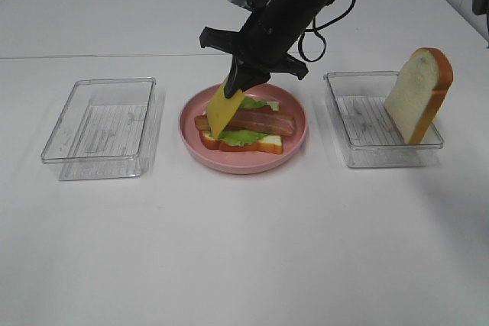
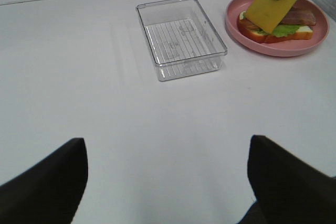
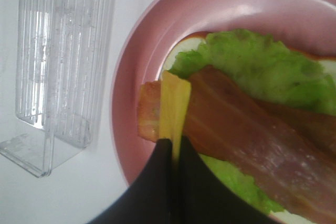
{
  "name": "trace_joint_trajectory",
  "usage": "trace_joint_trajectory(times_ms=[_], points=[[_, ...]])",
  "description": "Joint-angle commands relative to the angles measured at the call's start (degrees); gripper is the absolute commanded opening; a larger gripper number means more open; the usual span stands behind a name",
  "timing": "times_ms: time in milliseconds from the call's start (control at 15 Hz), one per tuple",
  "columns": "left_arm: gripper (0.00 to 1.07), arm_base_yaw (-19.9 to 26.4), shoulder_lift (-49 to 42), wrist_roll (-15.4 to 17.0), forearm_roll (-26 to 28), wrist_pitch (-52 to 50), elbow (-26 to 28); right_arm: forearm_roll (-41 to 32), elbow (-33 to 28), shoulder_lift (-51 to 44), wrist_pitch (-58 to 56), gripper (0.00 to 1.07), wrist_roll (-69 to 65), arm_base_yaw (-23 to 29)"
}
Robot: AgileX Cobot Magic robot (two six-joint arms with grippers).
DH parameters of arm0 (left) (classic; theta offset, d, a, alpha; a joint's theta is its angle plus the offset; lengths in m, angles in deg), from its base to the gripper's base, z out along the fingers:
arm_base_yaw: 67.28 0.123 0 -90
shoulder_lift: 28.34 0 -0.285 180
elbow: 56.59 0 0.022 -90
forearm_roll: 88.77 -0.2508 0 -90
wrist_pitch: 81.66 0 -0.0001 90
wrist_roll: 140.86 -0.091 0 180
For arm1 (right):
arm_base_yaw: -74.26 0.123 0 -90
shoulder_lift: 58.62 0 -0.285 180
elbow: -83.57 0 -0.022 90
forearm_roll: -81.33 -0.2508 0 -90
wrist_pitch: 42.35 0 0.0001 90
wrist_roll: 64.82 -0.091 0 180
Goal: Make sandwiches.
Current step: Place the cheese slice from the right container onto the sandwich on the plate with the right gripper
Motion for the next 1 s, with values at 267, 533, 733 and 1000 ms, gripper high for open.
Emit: trace_joint_trajectory(times_ms=[267, 533, 733, 1000], points=[[0.79, -0.11, -1.20, -0.17, 0.00, -0.63, -0.06, 3.27, -0.40, 0.29, -0.17, 0.09, -0.80, -0.97], [0.79, -0.11, -1.20, -0.17, 0.00, -0.63, -0.06, 5.39, -0.34, 0.29, -0.23, 0.71, -1.95, -0.97], [0.79, -0.11, -1.20, -0.17, 0.00, -0.63, -0.06, 9.74, -0.34, -1.09, -0.74, 0.74, -3.78, -0.97], [0.79, -0.11, -1.20, -0.17, 0.00, -0.63, -0.06, 20.63, -0.34, -6.93, -1.95, 0.74, -5.21, -0.97]])
